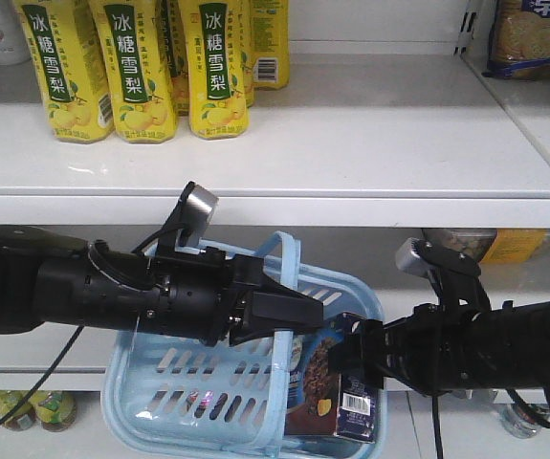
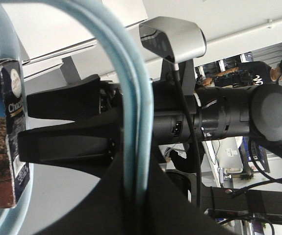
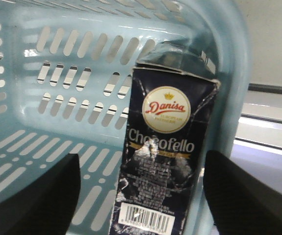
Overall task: Left arm holds basket, right arm returns cookies
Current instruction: 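Reach the right gripper down into the basket toward the cookie box, then close the right gripper on the top of the Chocofello box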
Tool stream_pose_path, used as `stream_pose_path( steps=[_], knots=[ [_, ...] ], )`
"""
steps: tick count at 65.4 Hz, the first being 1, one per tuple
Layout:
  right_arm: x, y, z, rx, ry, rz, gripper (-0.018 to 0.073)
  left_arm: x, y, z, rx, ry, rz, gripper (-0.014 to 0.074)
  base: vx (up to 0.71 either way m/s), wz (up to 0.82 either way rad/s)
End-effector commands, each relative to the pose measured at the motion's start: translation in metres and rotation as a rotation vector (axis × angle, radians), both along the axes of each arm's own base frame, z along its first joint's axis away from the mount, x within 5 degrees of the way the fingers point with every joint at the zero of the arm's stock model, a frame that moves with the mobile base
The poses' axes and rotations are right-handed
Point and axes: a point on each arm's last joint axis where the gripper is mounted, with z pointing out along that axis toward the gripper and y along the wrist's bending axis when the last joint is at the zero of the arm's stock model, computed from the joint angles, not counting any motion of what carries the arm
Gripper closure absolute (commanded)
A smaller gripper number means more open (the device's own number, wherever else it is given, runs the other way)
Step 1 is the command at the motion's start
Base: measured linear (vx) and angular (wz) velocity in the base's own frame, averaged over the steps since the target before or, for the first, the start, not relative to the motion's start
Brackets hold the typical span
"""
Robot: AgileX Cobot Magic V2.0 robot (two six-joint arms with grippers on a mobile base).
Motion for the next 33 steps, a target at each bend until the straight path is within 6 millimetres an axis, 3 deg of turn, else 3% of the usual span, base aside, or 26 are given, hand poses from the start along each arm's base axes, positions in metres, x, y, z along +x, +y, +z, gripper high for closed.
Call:
stream_pose_path(
  steps=[1, 33],
  knots=[
    [0.007, 0.003, 0.013, 0.035, -0.065, -0.009, 0.0077, 0.000, 0.000, 0.032, -0.149, -0.021, 0.033, 0.0599, 0.00, 0.00],
    [0.017, 0.010, -0.007, 0.066, -0.022, 0.006, 0.0077, 0.000, 0.000, 0.032, -0.149, -0.021, 0.033, 0.0599, 0.00, 0.00]
  ],
)
